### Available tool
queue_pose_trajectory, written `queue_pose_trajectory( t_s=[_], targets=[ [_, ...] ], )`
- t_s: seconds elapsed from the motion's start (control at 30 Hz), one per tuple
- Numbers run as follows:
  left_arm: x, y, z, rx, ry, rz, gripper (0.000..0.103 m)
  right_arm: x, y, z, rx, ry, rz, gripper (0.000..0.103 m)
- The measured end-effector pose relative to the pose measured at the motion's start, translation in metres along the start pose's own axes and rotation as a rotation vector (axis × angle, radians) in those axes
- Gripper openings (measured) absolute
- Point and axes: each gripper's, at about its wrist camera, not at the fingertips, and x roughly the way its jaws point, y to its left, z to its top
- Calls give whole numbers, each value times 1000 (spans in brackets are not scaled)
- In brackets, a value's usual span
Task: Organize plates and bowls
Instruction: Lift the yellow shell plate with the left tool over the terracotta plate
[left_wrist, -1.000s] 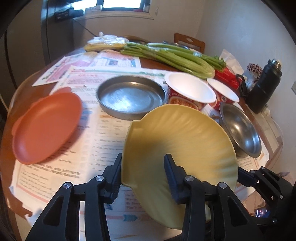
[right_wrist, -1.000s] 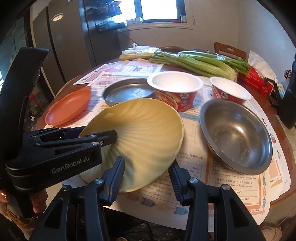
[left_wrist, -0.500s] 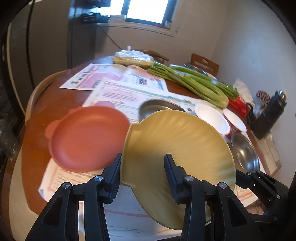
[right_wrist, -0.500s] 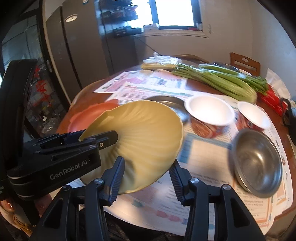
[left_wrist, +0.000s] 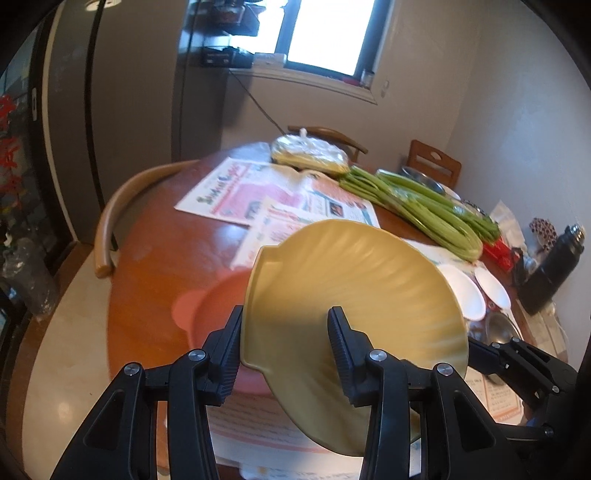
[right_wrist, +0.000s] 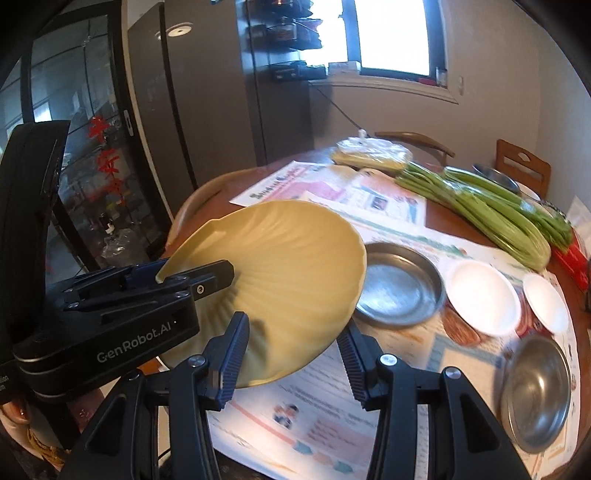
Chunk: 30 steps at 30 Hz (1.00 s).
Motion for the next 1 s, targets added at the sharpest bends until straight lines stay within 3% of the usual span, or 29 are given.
queue_pose_trajectory(
  t_s=[0.27,1.0],
  targets=[
    [14,29,14,-19,16,36,45,27,20,19,9,32,31,49],
    [87,68,5,-57,118,50,45,93,30,7,77,133,5,49]
  ],
)
